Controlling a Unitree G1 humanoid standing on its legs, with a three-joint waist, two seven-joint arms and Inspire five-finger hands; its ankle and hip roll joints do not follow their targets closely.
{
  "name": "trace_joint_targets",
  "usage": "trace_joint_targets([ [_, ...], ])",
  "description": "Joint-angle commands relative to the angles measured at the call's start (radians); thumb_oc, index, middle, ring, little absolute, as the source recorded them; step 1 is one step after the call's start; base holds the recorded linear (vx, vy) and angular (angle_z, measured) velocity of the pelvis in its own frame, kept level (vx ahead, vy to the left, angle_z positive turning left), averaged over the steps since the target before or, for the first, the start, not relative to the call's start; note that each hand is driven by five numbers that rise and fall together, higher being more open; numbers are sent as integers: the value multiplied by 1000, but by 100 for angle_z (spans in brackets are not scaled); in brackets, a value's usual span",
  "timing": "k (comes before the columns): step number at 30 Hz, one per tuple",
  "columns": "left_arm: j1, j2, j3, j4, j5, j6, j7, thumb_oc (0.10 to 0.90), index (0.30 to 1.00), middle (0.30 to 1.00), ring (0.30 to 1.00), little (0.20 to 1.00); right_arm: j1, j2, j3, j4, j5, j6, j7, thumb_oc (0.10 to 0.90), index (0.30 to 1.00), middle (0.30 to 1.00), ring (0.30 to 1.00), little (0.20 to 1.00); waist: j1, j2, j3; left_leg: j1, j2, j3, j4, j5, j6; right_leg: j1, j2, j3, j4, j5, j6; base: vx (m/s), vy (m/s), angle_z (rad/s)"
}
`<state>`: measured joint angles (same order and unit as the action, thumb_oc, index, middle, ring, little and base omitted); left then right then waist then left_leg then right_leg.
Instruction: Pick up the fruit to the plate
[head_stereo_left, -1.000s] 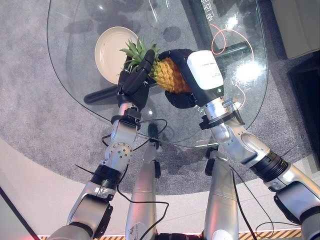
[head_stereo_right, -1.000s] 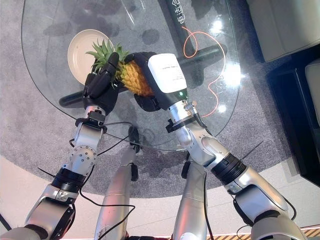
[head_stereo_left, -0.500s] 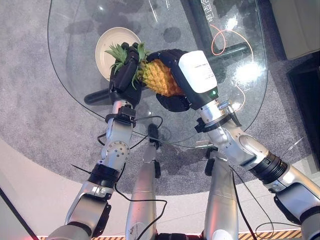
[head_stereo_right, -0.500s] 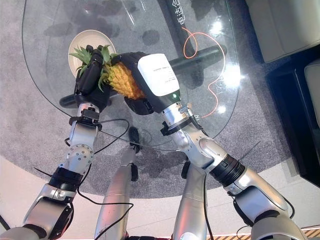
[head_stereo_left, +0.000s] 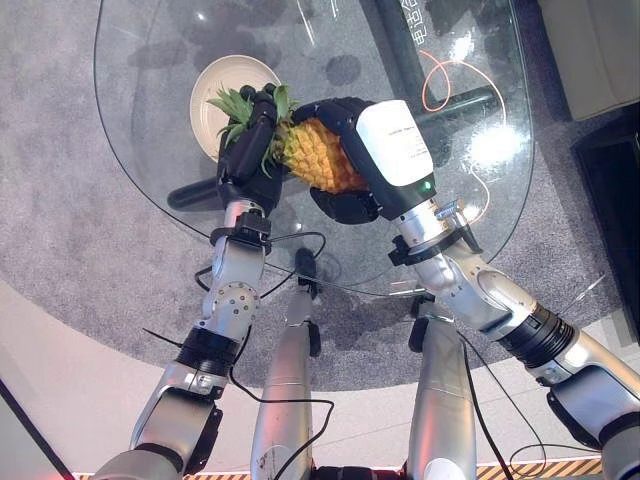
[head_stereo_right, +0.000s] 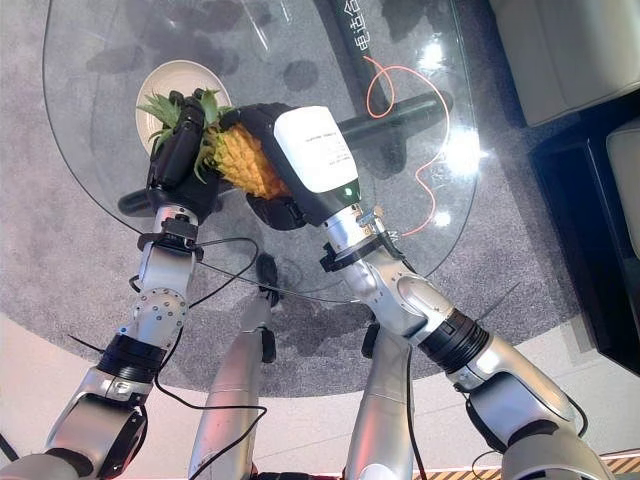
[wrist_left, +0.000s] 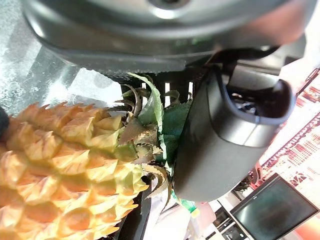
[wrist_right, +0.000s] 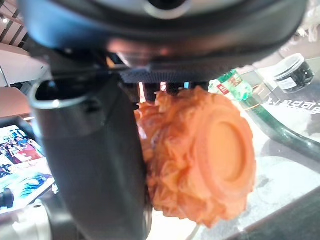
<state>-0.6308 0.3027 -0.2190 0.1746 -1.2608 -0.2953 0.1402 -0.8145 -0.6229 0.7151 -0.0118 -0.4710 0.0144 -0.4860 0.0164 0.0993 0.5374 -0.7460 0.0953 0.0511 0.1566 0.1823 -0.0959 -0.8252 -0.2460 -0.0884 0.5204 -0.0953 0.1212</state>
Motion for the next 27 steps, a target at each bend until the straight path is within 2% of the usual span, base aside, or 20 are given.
trace_joint_targets([
  [1, -127, -9, -32, -128, 56, -70, -79, 100, 300, 300, 300, 200, -154, 70, -29, -168, -18, -97, -101, 800, 900, 900, 900, 900, 9, -13, -17, 34, -63, 36, 52, -118, 28, 80, 27, -86, -205, 110, 3, 0, 0, 0],
  [5, -129, -19, -28, -133, 73, -89, -67, 100, 300, 300, 300, 200, -144, 79, -42, -165, -13, -76, -122, 800, 900, 900, 900, 900, 8, -12, -17, 32, -63, 37, 50, -117, 27, 78, 27, -85, -204, 110, 3, 0, 0, 0],
  [20, -127, -42, 11, -128, 111, -149, -22, 100, 300, 300, 300, 200, -117, 107, -81, -156, -13, -68, -134, 800, 900, 900, 900, 900, 6, -13, -17, 28, -62, 39, 45, -109, 28, 71, 32, -83, -202, 112, -1, 0, 0, 0],
  [27, -132, -40, 27, -129, 254, -218, 91, 100, 300, 300, 300, 200, -112, 115, -91, -153, -17, -64, -135, 800, 900, 900, 900, 900, 8, -12, -17, 25, -62, 37, 45, -108, 27, 68, 32, -83, -199, 110, -3, 0, 0, 0],
])
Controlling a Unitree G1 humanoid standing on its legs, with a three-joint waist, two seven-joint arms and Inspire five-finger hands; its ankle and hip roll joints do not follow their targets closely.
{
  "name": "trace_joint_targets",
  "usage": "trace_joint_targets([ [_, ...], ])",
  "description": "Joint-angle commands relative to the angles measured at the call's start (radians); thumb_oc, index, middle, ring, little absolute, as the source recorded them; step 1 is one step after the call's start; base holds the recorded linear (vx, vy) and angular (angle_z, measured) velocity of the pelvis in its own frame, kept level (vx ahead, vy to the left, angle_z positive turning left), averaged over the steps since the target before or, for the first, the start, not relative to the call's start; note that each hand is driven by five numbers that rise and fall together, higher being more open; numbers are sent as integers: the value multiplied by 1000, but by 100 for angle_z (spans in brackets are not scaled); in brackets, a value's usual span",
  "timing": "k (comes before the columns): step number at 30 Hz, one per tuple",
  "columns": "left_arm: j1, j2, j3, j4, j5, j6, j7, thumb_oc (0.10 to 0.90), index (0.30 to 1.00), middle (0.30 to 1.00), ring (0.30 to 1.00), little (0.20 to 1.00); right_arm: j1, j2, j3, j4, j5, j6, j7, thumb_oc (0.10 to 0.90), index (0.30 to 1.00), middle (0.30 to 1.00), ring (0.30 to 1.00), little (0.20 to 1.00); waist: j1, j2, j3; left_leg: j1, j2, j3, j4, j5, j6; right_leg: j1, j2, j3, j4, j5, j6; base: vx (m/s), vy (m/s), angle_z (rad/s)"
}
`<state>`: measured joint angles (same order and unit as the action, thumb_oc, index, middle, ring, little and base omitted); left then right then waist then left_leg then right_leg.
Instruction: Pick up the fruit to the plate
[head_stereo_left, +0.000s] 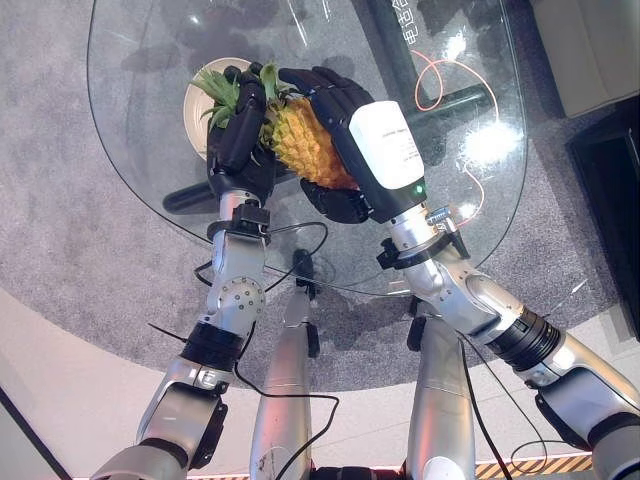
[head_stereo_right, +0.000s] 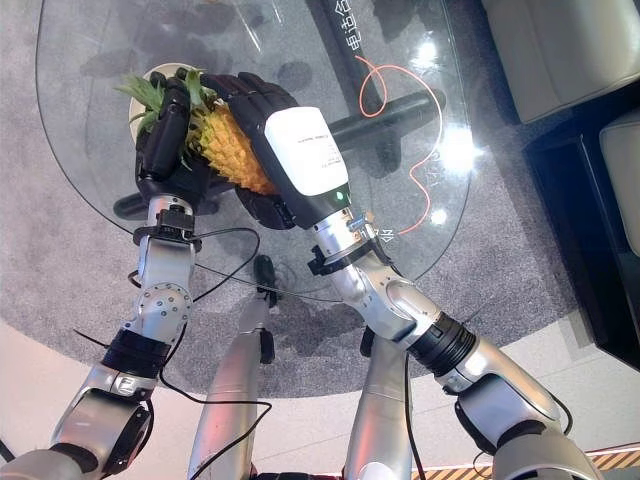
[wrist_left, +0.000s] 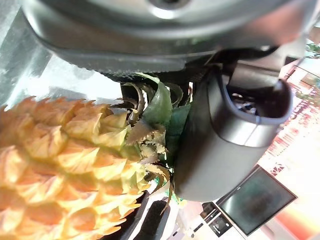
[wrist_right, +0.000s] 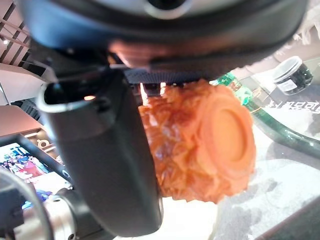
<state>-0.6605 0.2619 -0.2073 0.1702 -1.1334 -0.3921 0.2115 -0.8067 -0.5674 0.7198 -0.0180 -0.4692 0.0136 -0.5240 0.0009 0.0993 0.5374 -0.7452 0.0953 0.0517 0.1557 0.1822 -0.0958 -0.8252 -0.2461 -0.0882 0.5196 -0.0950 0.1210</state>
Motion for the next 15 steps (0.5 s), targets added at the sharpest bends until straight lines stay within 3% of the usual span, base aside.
trace_joint_targets([
  [1, -97, 0, 19, -121, 129, -133, 30, 100, 300, 300, 300, 200, -115, 60, -96, -144, -20, -63, -102, 800, 900, 900, 900, 900, 24, -12, -17, 33, -63, 36, 47, -115, 25, 76, 31, -83, -193, 100, -1, 0, 0, 0],
  [7, -103, -5, 44, -118, 207, -181, 136, 100, 300, 300, 300, 200, -115, 61, -106, -144, -24, -63, -109, 800, 900, 900, 900, 900, 24, -15, -17, 23, -61, 35, 43, -106, 24, 69, 34, -84, -197, 106, -3, 0, 0, 0],
  [15, -110, -2, 57, -108, 321, -179, 233, 100, 300, 300, 300, 200, -115, 59, -114, -138, -16, -61, -120, 800, 900, 900, 900, 900, 24, -19, -17, 29, -59, 34, 43, -112, 20, 73, 36, -85, -191, 94, -2, 0, 0, 0],
])
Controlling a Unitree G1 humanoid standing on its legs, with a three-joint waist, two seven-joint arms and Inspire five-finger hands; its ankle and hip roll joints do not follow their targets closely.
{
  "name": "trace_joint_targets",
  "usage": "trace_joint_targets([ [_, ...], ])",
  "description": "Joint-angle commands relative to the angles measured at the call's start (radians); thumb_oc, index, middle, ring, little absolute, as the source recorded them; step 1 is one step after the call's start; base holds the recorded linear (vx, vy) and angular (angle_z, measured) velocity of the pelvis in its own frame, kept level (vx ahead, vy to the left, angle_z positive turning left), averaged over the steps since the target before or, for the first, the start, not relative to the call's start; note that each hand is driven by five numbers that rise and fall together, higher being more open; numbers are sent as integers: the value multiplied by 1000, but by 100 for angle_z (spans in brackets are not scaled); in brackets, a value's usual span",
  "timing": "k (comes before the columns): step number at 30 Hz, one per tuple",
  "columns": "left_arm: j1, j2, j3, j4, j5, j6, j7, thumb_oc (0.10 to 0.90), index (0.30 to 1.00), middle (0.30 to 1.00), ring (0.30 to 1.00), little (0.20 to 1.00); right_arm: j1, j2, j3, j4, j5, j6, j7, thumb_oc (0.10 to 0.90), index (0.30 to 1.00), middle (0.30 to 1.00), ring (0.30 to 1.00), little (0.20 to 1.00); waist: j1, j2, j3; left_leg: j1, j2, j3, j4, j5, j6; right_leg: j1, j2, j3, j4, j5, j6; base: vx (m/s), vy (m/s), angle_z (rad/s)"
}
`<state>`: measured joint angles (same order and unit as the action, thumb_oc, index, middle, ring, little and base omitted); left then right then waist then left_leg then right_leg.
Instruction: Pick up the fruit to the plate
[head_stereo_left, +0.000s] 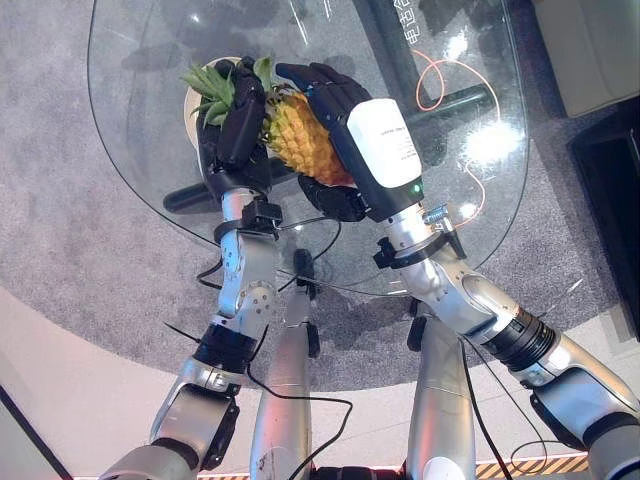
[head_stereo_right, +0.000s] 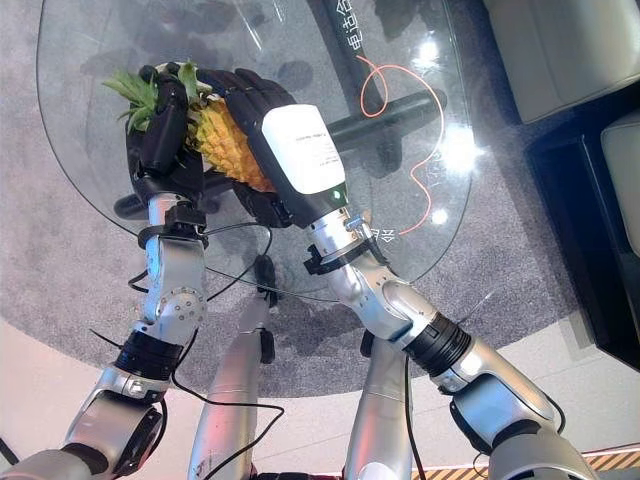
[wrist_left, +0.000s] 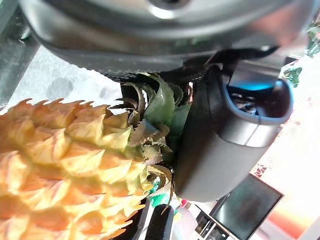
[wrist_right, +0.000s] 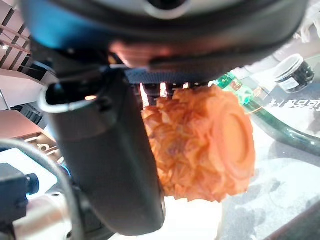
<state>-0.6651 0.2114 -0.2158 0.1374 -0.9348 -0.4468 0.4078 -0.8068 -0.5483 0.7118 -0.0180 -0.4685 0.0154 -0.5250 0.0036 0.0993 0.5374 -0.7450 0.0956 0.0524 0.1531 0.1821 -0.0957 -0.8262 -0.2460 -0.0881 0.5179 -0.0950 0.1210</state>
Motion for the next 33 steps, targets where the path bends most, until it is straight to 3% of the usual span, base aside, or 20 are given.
trace_joint_targets([
  [1, -106, 49, 66, -77, 133, -125, 46, 100, 300, 300, 300, 200, -114, 39, -107, -138, -17, -63, -119, 800, 900, 900, 900, 900, 22, -19, -17, 28, -60, 33, 46, -112, 20, 74, 36, -85, -189, 94, -2, 0, 0, 0],
  [8, -101, 58, 80, -74, 206, -116, 123, 100, 300, 300, 300, 200, -105, 42, -116, -148, -23, -66, -108, 800, 900, 900, 900, 900, 24, -20, -17, 22, -59, 30, 50, -113, 20, 69, 36, -84, -184, 92, -1, 0, 0, 0],
  [20, -102, 25, 106, -88, 204, -230, 254, 100, 300, 300, 300, 200, -109, 60, -113, -144, -38, -55, -112, 800, 900, 900, 900, 900, 28, -25, -17, 9, -61, 22, 47, -105, 19, 62, 41, -87, -187, 95, -4, 0, 0, 0],
  [33, -119, 6, 129, -103, 278, -311, 409, 100, 300, 300, 300, 200, -118, 65, -106, -141, -29, -49, -126, 800, 900, 900, 900, 900, 29, -30, -17, 6, -63, 17, 47, -103, 16, 62, 41, -86, -188, 95, -2, 0, 0, 0],
])
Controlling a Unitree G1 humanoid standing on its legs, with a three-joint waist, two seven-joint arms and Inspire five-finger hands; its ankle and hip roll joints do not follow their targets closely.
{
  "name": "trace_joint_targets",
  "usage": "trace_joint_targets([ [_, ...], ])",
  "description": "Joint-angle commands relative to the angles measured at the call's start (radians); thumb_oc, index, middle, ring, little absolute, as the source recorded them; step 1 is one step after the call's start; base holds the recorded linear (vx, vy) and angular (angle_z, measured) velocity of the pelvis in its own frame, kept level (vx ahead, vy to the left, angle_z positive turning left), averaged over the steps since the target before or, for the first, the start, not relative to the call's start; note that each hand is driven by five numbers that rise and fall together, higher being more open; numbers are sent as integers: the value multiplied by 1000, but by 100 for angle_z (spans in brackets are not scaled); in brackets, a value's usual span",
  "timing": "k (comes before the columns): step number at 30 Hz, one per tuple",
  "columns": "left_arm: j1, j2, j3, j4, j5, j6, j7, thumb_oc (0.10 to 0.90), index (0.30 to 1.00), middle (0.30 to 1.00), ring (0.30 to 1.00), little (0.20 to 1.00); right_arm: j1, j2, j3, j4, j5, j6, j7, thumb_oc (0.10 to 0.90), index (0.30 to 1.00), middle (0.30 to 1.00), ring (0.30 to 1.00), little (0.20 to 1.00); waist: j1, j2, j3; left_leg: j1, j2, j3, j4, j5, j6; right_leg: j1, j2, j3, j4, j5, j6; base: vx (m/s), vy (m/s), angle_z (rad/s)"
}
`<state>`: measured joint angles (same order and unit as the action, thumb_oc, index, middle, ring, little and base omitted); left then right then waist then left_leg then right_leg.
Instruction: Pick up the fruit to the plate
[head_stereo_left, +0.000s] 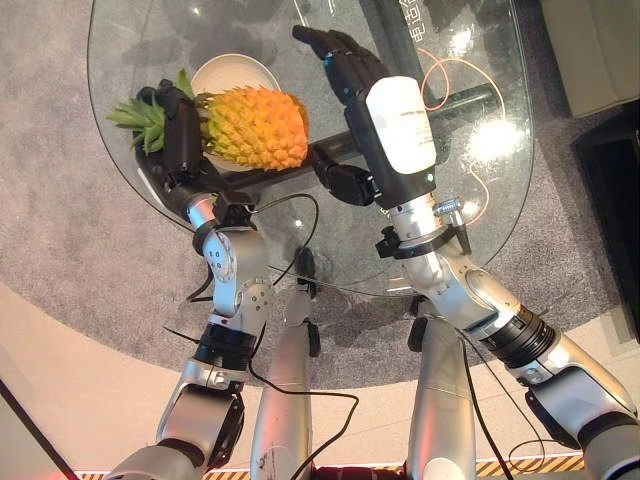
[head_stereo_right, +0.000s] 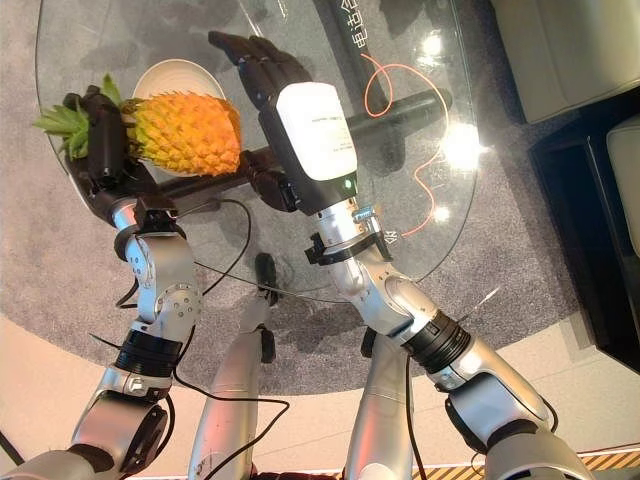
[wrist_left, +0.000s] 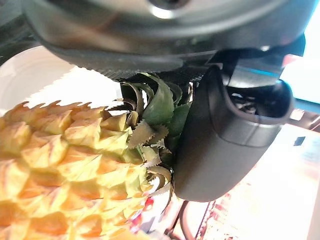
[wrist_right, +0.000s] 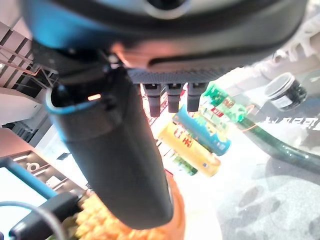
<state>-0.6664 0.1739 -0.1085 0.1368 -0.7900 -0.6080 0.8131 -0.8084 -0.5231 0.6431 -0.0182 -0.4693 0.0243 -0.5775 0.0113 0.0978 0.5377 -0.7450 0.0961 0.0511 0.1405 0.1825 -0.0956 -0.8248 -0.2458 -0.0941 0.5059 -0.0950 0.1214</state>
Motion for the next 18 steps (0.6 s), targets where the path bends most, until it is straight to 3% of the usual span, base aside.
trace_joint_targets([
  [1, -119, 40, 24, -103, 134, -155, 10, 100, 300, 300, 300, 200, -116, 42, -37, -140, -30, -57, -74, 800, 900, 900, 900, 900, 22, -29, -18, 6, -63, 19, 61, -104, 16, 60, 40, -81, -175, 94, -2, 0, 0, 0],
  [11, -133, 31, 28, -94, 211, -173, 75, 100, 300, 300, 300, 200, -117, 55, -36, -134, -14, -26, -86, 800, 900, 900, 900, 900, 18, -34, -18, 8, -63, 18, 67, -112, 13, 63, 43, -76, -171, 88, -1, 0, 0, 0],
  [18, -161, 64, 37, -49, 414, -143, 172, 100, 300, 300, 300, 200, -63, 64, -81, -33, 224, 22, -225, 800, 900, 900, 900, 900, 6, -36, -18, 12, -57, 22, 66, -112, 9, 60, 44, -67, -166, 84, -5, 3, 12, 0],
])
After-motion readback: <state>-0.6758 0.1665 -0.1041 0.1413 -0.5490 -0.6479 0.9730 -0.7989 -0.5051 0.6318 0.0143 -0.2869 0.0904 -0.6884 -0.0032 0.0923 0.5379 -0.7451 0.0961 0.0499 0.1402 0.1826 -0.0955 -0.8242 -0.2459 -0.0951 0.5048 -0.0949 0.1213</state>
